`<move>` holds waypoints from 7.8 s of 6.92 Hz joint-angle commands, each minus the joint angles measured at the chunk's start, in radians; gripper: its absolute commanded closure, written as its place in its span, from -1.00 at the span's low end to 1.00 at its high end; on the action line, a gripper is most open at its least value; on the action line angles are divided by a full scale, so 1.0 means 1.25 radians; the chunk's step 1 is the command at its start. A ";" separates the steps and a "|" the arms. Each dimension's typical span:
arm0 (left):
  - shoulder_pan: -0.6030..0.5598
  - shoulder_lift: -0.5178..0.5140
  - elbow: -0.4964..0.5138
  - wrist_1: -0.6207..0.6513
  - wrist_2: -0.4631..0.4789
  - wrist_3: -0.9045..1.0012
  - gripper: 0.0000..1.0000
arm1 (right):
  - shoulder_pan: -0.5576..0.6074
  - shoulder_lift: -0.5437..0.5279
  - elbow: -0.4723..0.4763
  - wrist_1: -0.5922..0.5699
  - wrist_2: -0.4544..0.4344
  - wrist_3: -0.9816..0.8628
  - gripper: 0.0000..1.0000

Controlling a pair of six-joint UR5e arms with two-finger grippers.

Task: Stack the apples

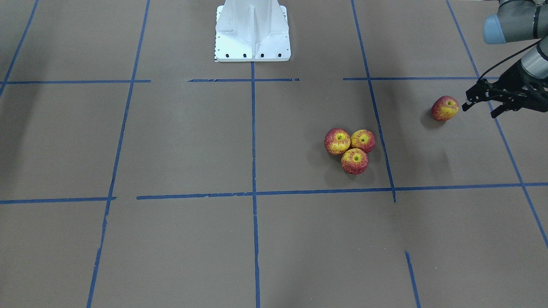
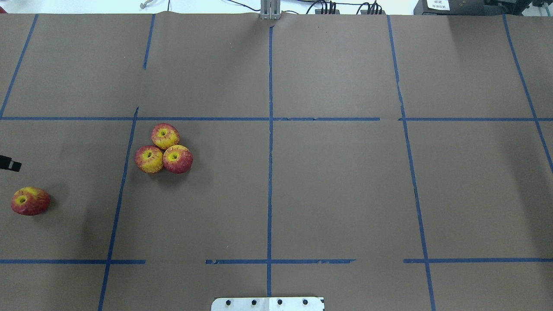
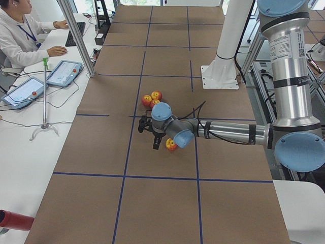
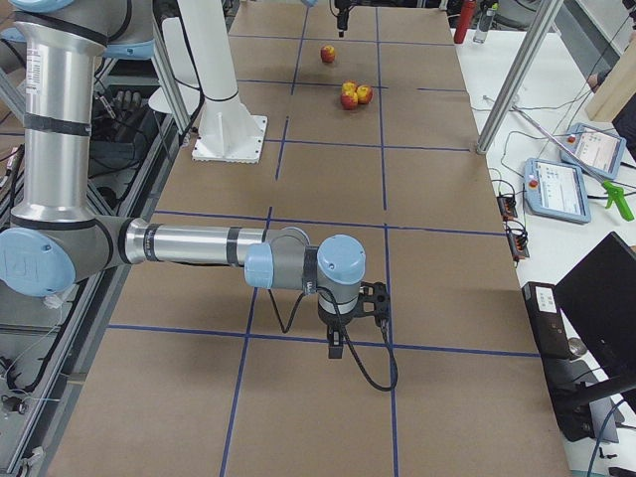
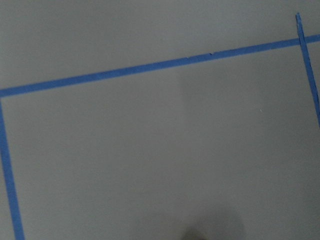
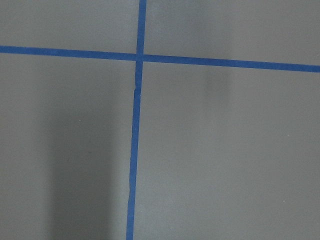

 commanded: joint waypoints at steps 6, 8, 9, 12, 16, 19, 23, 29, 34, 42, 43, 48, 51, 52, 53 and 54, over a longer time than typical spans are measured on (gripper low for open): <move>0.125 0.018 0.048 -0.078 0.067 -0.144 -1.00 | 0.000 0.000 0.000 0.000 0.000 0.000 -1.00; 0.139 0.016 0.052 -0.078 0.066 -0.143 -1.00 | 0.000 0.000 0.000 0.000 0.000 0.000 -1.00; 0.140 0.016 0.052 -0.078 0.063 -0.143 -1.00 | 0.000 0.000 0.000 0.000 0.000 0.000 -1.00; 0.166 0.017 0.058 -0.077 0.066 -0.141 -0.75 | 0.000 0.000 0.000 0.000 0.000 0.000 -1.00; 0.155 0.017 -0.010 -0.071 0.055 -0.150 1.00 | 0.000 0.000 0.000 0.000 0.000 0.000 -1.00; 0.150 -0.150 -0.067 0.016 -0.024 -0.318 1.00 | 0.000 0.000 0.000 0.000 0.000 0.000 -1.00; 0.179 -0.431 0.005 0.296 0.004 -0.378 1.00 | 0.000 0.000 0.000 0.000 0.000 0.001 -1.00; 0.213 -0.448 0.005 0.314 0.055 -0.379 1.00 | 0.000 0.000 0.000 0.000 0.000 0.001 -1.00; 0.213 -0.454 0.024 0.314 0.088 -0.374 1.00 | 0.000 0.000 0.000 0.000 0.000 0.000 -1.00; 0.157 -0.447 -0.077 0.446 0.085 -0.319 -1.00 | 0.000 0.000 0.000 0.000 0.000 0.000 -1.00; 0.100 -0.453 -0.137 0.555 0.085 -0.212 -1.00 | 0.000 0.000 0.000 0.000 0.000 0.001 -1.00; -0.281 -0.289 -0.078 0.647 0.069 0.536 -1.00 | 0.000 0.000 0.000 0.000 0.000 0.001 -1.00; -0.439 -0.263 0.028 0.729 0.014 0.763 -1.00 | 0.000 0.000 0.000 0.000 0.000 0.000 -1.00; -0.440 -0.257 0.026 0.741 0.014 0.767 -1.00 | 0.000 0.000 0.000 0.000 0.000 0.000 -1.00; -0.440 -0.223 0.026 0.730 -0.003 0.767 -1.00 | 0.000 0.000 0.000 0.000 0.000 0.001 -1.00; -0.438 -0.207 0.030 0.727 -0.020 0.758 -1.00 | 0.000 0.000 0.000 0.000 0.000 0.000 -1.00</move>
